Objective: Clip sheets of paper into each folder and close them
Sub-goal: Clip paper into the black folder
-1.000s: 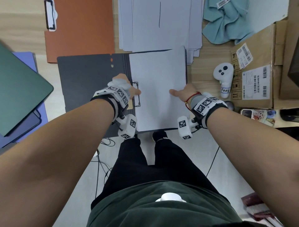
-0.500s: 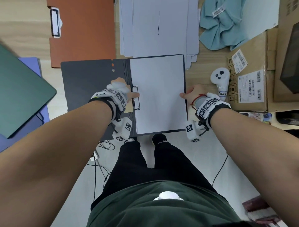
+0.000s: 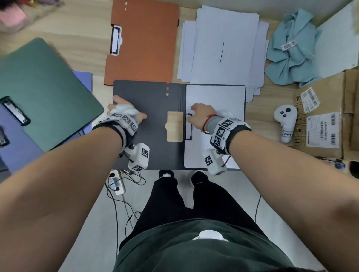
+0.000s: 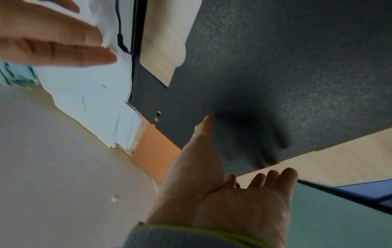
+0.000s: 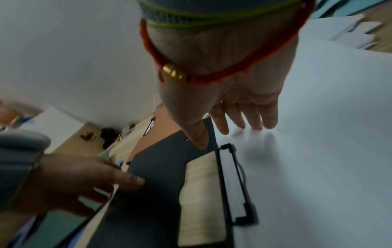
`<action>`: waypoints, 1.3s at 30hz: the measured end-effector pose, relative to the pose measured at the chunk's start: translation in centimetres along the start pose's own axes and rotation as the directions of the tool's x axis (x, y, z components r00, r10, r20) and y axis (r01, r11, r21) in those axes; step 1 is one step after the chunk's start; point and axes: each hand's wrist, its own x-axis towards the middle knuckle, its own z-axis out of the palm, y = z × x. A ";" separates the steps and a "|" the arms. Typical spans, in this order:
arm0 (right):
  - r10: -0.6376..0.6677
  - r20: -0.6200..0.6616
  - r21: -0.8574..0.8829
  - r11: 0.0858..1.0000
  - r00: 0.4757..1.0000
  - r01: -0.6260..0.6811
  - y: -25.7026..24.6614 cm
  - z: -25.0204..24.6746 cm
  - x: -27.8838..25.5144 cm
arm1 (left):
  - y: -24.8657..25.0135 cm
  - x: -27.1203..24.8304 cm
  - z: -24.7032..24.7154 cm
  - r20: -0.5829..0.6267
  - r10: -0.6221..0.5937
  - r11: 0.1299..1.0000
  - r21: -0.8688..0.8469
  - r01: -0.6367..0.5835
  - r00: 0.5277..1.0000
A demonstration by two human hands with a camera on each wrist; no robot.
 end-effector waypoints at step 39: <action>0.336 -0.027 0.543 0.796 0.941 -0.269 13.3 -3.0 -1.4 | 11.7 -10.5 2.5 0.430 0.225 0.967 0.008 -0.253 0.874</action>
